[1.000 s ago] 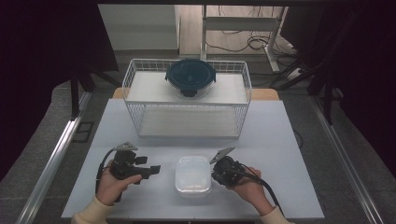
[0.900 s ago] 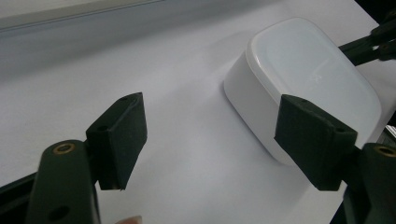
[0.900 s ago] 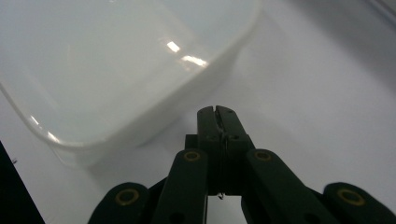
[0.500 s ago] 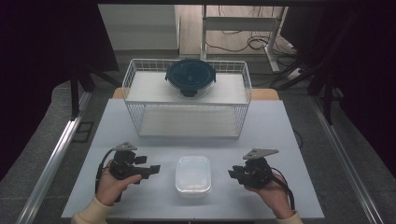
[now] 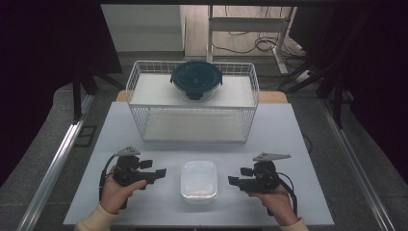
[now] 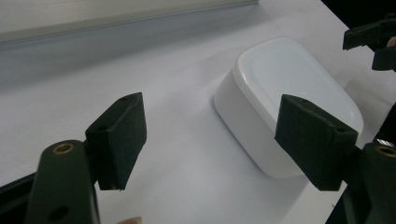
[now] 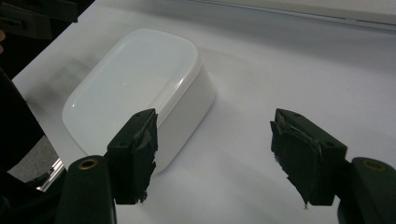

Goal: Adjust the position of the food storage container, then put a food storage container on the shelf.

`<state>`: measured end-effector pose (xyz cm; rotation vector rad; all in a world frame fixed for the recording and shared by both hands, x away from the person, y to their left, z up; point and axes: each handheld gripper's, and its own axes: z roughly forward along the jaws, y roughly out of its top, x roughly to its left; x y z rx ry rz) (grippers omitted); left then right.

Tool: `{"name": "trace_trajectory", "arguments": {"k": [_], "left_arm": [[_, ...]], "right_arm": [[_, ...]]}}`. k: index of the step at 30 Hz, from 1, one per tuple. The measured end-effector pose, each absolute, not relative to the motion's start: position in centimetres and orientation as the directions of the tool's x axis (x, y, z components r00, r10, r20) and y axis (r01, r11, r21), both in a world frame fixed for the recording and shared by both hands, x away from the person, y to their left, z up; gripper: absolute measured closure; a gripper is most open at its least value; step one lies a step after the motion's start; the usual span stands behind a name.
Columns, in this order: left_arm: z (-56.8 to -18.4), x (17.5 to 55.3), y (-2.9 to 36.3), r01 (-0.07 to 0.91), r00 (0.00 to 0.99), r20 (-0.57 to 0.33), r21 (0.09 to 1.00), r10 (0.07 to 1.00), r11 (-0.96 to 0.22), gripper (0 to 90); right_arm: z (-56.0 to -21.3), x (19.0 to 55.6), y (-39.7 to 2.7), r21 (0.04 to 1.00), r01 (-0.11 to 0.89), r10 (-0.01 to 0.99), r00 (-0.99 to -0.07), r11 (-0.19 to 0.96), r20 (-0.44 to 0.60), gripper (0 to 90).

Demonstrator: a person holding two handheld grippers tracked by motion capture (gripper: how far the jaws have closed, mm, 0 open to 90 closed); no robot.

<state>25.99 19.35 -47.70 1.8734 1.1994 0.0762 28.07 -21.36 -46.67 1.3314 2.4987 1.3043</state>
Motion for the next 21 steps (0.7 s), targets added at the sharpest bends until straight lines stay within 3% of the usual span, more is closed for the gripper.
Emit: {"name": "trace_trajectory", "arguments": {"k": [10, 21], "left_arm": [[-47.7, 26.0, 18.5, 0.707, 0.526, -0.411, 0.698, 0.745, -0.115, 25.8], [-48.3, 26.1, 16.7, 0.769, 0.516, -0.539, 0.634, 0.665, -0.083, 28.0]], "right_arm": [[-47.0, 28.1, -20.5, 0.663, 0.702, 0.674, -0.624, 0.261, 0.395, 34.3], [-47.2, 27.6, -18.3, 0.650, 0.706, 0.643, -0.641, 0.281, 0.419, 37.1]]}}
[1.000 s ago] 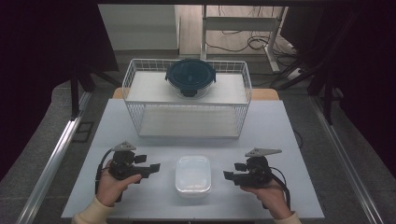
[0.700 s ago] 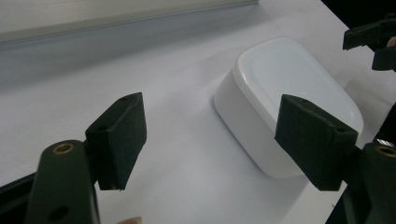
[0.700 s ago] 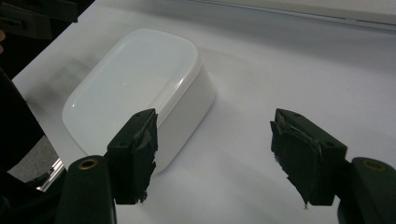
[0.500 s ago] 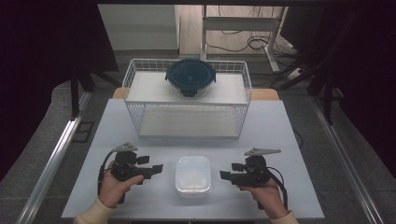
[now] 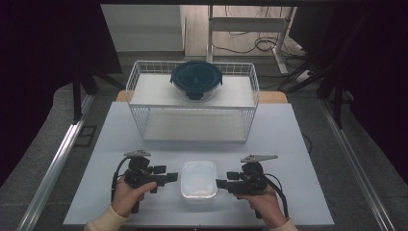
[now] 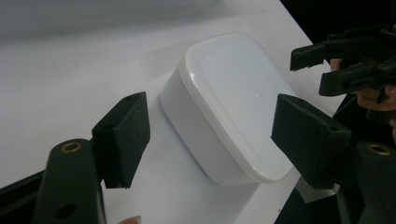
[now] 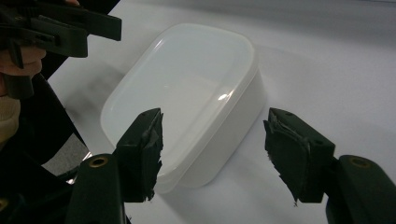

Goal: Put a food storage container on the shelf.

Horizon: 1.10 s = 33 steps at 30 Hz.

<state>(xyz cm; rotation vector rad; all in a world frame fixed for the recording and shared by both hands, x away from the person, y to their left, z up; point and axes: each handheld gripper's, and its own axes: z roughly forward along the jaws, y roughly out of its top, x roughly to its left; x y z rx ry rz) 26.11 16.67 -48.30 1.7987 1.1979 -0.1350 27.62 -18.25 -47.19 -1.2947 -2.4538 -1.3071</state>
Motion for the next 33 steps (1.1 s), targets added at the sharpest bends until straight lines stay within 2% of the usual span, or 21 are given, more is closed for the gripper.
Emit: {"name": "trace_trajectory", "arguments": {"k": [18, 22, 33], "left_arm": [[-50.2, 27.9, 15.2, 0.865, 0.404, -0.688, 0.502, 0.603, -0.007, 34.5], [-51.3, 28.1, 15.5, 0.885, 0.377, -0.725, 0.465, 0.577, 0.006, 37.7], [-51.6, 28.2, 14.8, 0.899, 0.376, -0.752, 0.437, 0.541, -0.018, 49.2]], "right_arm": [[-47.9, 29.7, -16.2, 0.609, 0.756, 0.660, -0.588, 0.241, 0.468, 43.8], [-48.4, 29.5, -16.2, 0.596, 0.766, 0.664, -0.578, 0.241, 0.475, 45.9], [-49.1, 29.6, -16.0, 0.568, 0.792, 0.653, -0.555, 0.226, 0.515, 50.9]]}}
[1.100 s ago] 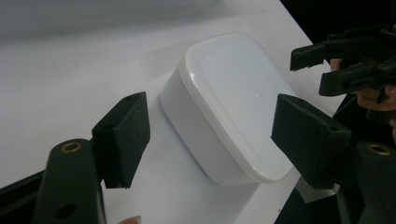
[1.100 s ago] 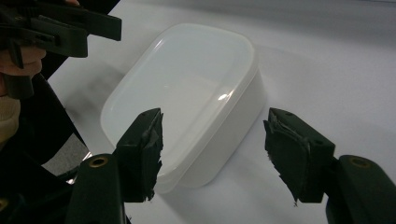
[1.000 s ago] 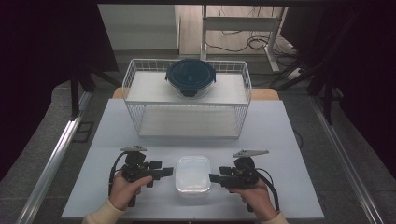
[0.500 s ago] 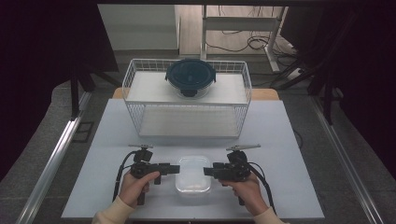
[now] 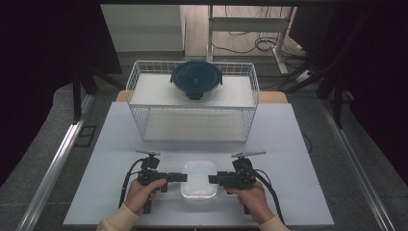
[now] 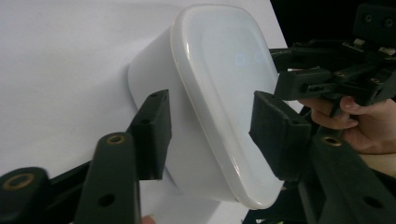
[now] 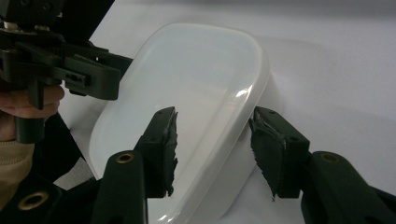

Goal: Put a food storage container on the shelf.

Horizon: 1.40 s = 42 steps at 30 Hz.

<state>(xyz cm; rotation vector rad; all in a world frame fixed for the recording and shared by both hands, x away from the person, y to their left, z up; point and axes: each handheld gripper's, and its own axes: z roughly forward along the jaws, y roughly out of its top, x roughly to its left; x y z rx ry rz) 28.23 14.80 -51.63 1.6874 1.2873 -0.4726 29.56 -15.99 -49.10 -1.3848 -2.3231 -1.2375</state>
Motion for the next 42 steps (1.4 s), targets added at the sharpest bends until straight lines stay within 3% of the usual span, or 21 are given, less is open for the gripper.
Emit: {"name": "trace_trajectory", "arguments": {"k": [7, 19, 29, 42], "left_arm": [[-51.7, 28.0, 15.0, 0.911, 0.346, -0.775, 0.412, 0.529, 0.006, 63.1], [-50.4, 27.0, 15.4, 0.891, 0.382, -0.764, 0.453, 0.520, 0.011, 74.5], [-49.5, 26.6, 15.5, 0.867, 0.420, -0.734, 0.498, 0.534, 0.001, 79.9], [-47.9, 26.0, 15.6, 0.822, 0.483, -0.679, 0.570, 0.554, -0.018, 79.4]], "right_arm": [[-49.2, 29.7, -16.8, 0.530, 0.832, 0.640, -0.500, 0.166, 0.583, 62.5], [-48.5, 28.9, -17.7, 0.536, 0.834, 0.612, -0.494, 0.132, 0.618, 72.5], [-47.6, 28.3, -17.9, 0.575, 0.807, 0.602, -0.529, 0.137, 0.598, 78.3], [-46.3, 27.8, -17.6, 0.641, 0.751, 0.596, -0.590, 0.157, 0.545, 79.4]]}}
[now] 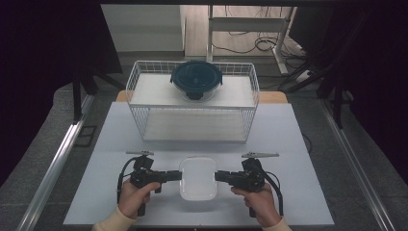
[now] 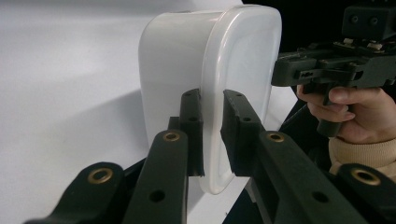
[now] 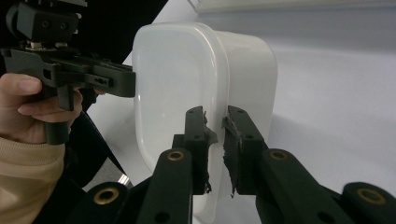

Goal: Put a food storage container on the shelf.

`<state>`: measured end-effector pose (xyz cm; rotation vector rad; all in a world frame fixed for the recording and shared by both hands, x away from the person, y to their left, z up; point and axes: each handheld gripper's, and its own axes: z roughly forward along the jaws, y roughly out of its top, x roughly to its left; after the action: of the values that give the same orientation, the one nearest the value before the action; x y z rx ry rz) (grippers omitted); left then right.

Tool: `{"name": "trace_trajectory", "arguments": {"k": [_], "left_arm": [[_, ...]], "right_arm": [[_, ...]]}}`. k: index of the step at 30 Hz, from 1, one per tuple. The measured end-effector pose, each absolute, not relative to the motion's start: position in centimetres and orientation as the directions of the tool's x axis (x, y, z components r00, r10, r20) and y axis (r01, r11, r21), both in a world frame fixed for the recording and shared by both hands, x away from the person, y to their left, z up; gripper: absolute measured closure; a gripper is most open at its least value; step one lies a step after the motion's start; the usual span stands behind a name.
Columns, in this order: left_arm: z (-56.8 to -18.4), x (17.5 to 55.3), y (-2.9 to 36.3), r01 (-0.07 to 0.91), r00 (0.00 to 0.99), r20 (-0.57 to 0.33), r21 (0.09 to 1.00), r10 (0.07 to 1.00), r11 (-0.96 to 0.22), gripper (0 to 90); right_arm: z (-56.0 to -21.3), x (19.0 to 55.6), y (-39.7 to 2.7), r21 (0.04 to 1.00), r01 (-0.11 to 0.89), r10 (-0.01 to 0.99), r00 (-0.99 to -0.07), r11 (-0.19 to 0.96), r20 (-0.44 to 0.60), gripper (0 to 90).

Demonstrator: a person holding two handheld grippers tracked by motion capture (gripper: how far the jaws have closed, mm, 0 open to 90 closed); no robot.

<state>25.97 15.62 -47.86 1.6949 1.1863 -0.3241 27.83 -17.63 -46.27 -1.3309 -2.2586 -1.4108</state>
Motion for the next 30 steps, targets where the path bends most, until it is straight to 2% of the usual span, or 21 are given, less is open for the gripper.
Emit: {"name": "trace_trajectory", "arguments": {"k": [11, 21, 30], "left_arm": [[-46.1, 25.2, 15.5, 0.766, 0.541, -0.611, 0.641, 0.579, -0.039, 78.7], [-45.0, 25.1, 15.6, 0.745, 0.557, -0.592, 0.666, 0.582, -0.036, 78.7], [-42.5, 25.6, 15.7, 0.696, 0.595, -0.542, 0.717, 0.594, -0.044, 78.8]], "right_arm": [[-43.5, 26.8, -17.2, 0.725, 0.658, 0.602, -0.668, 0.203, 0.438, 79.8], [-42.4, 26.7, -17.1, 0.748, 0.633, 0.598, -0.684, 0.201, 0.418, 79.9], [-40.3, 27.1, -17.1, 0.785, 0.590, 0.593, -0.706, 0.189, 0.387, 79.9]]}}
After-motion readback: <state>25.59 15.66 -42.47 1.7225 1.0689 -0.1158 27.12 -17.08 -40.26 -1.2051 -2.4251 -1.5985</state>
